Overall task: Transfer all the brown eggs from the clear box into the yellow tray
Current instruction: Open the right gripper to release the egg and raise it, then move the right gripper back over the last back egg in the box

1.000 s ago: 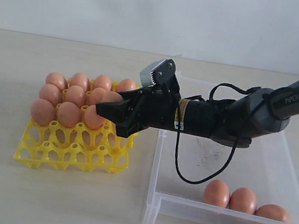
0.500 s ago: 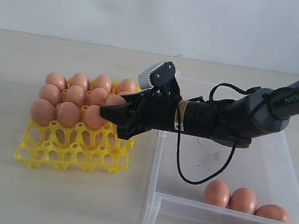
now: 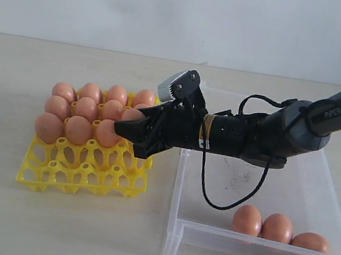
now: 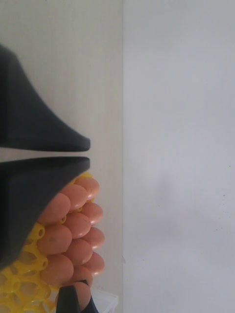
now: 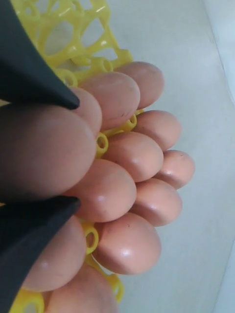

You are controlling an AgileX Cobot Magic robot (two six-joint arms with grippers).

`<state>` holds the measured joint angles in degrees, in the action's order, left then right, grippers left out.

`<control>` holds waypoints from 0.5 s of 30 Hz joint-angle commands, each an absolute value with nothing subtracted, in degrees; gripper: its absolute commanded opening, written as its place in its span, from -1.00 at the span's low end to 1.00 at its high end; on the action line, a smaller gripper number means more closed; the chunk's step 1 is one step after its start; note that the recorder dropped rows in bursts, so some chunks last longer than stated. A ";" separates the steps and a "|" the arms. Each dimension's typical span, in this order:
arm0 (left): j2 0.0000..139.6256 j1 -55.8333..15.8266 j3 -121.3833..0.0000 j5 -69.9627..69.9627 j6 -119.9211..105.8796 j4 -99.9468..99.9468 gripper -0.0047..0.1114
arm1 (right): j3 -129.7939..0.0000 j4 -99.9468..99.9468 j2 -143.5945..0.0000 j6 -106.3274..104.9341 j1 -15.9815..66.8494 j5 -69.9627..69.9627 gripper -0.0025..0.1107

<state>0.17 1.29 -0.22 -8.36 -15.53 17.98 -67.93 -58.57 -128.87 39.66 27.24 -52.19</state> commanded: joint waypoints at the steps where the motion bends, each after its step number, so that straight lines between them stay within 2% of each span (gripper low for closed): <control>1: 0.00 1.40 0.00 -7.53 -15.55 18.28 -0.85 | -68.08 -58.29 -128.64 40.08 26.90 -51.42 0.00; 8: 0.00 1.40 0.00 -7.53 -15.55 18.28 -0.85 | -68.08 -58.17 -127.64 40.08 26.81 -51.14 0.00; 13: 0.00 1.40 0.00 -7.53 -15.55 18.28 -0.85 | -68.08 -66.40 -117.02 48.96 23.95 -48.44 -0.03; 15: 0.00 1.40 0.00 -7.53 -15.55 18.28 -0.85 | -68.08 -75.56 -111.19 57.26 22.59 -39.65 -0.42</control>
